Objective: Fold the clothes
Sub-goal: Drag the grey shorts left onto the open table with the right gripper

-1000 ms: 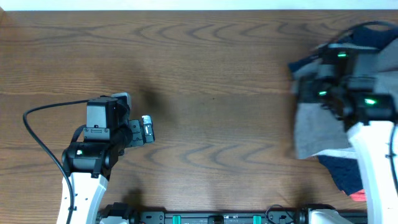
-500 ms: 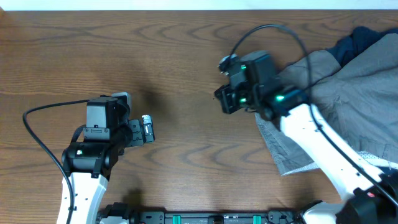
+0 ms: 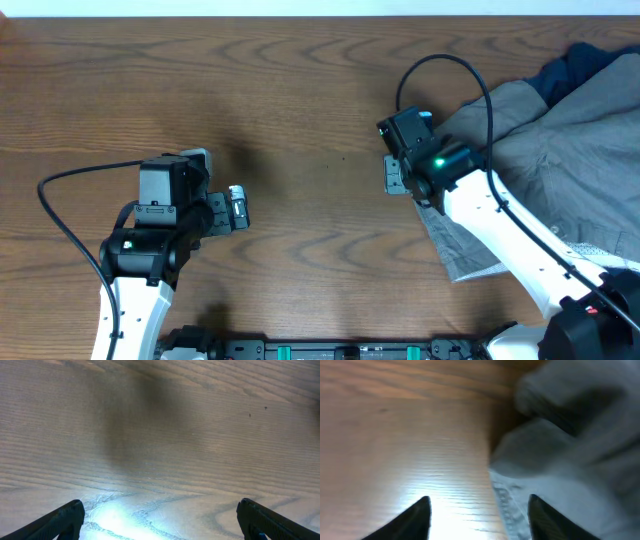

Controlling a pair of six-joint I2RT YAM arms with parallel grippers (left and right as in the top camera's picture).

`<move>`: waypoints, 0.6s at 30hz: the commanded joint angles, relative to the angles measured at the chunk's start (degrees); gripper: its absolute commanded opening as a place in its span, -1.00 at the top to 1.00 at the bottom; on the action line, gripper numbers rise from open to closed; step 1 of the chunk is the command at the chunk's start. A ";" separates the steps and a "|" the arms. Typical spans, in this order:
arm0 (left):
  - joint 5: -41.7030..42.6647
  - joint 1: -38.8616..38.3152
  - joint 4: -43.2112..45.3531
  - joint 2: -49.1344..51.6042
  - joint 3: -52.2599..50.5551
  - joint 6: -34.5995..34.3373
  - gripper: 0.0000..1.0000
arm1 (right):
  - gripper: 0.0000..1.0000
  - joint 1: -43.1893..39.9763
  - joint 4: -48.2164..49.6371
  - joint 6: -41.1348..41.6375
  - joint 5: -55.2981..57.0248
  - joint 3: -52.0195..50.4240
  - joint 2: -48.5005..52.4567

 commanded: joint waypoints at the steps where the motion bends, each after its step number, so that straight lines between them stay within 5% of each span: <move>1: 0.20 0.24 0.00 0.00 1.25 -0.11 -0.96 | -0.36 -0.48 1.99 8.44 7.45 -3.76 0.66; 8: 0.20 0.24 -0.17 0.00 1.25 -0.11 -0.96 | -0.35 -2.10 15.67 11.67 8.61 -9.01 4.33; 12: 0.20 0.24 -0.24 0.00 1.20 -0.11 -0.96 | -0.15 -3.52 17.49 17.18 10.12 -9.33 7.26; 14: 0.20 0.24 -0.24 0.00 1.18 -0.11 -0.96 | 0.21 -4.22 17.77 18.53 10.10 -9.33 8.39; 16: 0.20 0.24 -0.24 0.00 1.18 -0.11 -0.96 | 0.94 -4.70 17.94 18.67 10.05 -9.33 9.01; 18: 0.20 0.24 -0.24 0.00 1.18 -0.11 -0.95 | 0.98 -4.87 18.18 18.32 9.07 -9.25 8.79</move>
